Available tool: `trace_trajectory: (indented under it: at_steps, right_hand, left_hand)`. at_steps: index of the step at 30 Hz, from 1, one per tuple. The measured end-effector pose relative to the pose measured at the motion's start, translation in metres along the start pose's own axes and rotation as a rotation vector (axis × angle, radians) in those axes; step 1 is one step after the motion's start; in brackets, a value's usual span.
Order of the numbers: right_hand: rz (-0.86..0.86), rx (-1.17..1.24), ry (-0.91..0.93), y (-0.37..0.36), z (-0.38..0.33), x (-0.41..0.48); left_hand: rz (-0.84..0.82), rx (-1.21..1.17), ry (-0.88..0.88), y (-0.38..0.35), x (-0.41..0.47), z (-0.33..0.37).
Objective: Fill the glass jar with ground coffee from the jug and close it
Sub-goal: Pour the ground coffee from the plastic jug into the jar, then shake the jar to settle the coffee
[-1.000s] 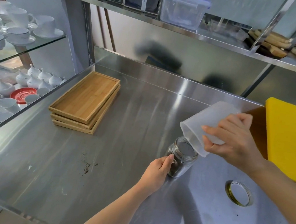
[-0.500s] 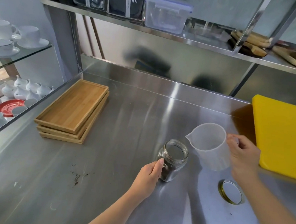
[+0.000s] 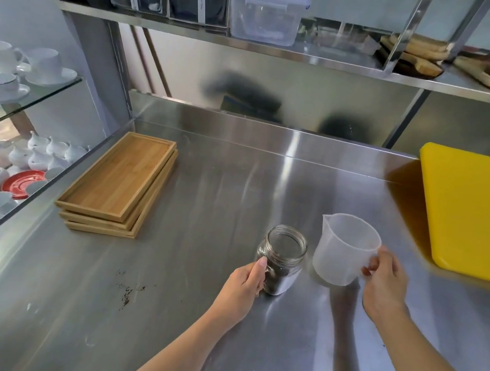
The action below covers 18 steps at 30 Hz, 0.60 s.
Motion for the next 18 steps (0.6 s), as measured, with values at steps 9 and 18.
trace_trajectory:
  at_steps: [9,18]
  right_hand:
    - [-0.081,-0.075,0.011,0.011,0.011,0.0]
    - [-0.031,-0.288,0.388,0.007,-0.038,-0.015]
  left_hand:
    - [0.005,0.008,-0.012,0.001,0.002,-0.004]
    - [0.0,-0.004,-0.019,0.001,0.005,-0.011]
Point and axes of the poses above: each hand's wrist, its own x-axis towards the middle knuckle, its own y-axis out of the back of the hand, z = x × y, the point moved 3 cm from there along x, towards the middle knuckle, and after that the axes turned 7 degrees about -y, right-handed, at the moved point
